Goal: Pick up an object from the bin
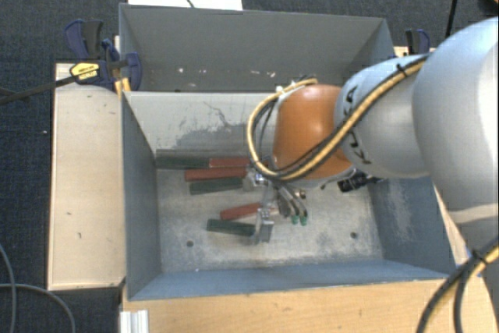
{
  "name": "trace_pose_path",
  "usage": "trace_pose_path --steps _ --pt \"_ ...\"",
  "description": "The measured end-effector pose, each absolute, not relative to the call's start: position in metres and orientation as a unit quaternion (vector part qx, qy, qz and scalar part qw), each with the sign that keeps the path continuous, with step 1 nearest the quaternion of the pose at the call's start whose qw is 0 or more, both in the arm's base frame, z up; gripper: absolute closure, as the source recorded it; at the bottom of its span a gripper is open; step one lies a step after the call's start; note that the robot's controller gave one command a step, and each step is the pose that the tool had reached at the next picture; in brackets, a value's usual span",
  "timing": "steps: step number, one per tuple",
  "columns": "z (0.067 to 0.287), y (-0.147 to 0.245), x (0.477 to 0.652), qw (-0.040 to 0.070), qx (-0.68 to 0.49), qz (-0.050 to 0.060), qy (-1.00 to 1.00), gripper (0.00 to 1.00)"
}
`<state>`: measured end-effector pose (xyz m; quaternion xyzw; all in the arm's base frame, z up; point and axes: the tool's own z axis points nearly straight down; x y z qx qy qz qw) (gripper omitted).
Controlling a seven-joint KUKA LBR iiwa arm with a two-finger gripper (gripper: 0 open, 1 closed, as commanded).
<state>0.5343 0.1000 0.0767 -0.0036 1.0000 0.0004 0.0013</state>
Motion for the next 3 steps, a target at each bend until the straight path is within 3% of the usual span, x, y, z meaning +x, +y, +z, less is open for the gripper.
trace_pose_path --steps 1,2,3 --pt "0.050 0.099 0.534 -0.001 -0.009 0.000 1.000 0.00" --pt "0.072 0.100 0.535 0.001 -0.006 0.001 1.000 0.00" --pt "0.073 0.113 0.535 0.003 -0.149 0.000 0.989 1.00"
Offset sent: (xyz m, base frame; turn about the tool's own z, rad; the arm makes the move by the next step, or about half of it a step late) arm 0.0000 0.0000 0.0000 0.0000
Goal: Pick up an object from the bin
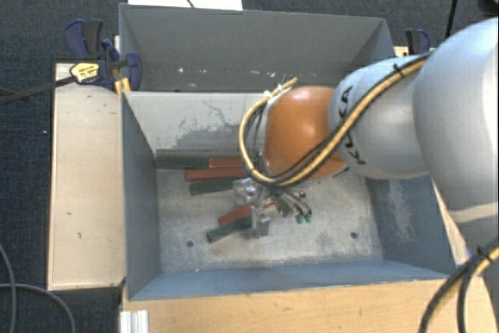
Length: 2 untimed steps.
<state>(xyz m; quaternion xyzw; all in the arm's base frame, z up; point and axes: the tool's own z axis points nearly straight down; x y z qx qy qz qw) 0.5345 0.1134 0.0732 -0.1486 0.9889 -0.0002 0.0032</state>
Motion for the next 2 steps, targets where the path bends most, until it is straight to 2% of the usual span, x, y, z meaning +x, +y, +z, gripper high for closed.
trace_pose_path --steps 2 --pt "0.0778 0.1132 0.5332 0.002 -0.148 0.000 0.989 1.00"
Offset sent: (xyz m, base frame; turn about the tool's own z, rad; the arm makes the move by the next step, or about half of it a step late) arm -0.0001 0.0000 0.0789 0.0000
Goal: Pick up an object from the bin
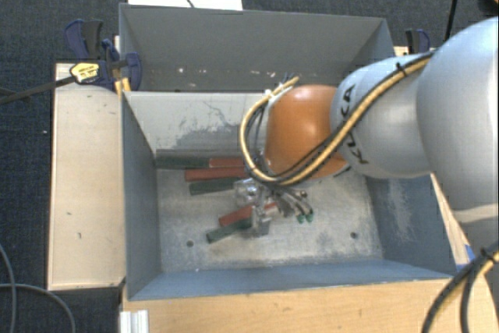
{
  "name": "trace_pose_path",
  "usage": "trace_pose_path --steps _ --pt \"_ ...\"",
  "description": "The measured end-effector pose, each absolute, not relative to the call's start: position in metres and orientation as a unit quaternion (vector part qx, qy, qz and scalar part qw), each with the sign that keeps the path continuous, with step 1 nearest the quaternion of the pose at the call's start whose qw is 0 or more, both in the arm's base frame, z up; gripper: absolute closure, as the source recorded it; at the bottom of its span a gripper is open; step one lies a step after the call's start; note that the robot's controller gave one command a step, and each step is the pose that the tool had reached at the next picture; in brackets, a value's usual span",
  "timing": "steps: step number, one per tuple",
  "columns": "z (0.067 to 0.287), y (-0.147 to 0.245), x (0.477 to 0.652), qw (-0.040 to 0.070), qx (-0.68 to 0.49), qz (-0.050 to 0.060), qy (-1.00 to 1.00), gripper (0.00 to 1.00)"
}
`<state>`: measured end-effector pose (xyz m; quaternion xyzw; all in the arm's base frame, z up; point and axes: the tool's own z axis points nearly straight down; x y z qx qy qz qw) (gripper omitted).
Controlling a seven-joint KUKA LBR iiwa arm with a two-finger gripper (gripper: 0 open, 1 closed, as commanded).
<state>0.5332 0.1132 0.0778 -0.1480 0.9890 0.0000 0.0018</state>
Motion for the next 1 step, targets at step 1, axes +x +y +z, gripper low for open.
trace_pose_path --steps 1 --pt "0.0981 0.1132 0.5305 -0.003 -0.148 0.000 0.989 1.00"
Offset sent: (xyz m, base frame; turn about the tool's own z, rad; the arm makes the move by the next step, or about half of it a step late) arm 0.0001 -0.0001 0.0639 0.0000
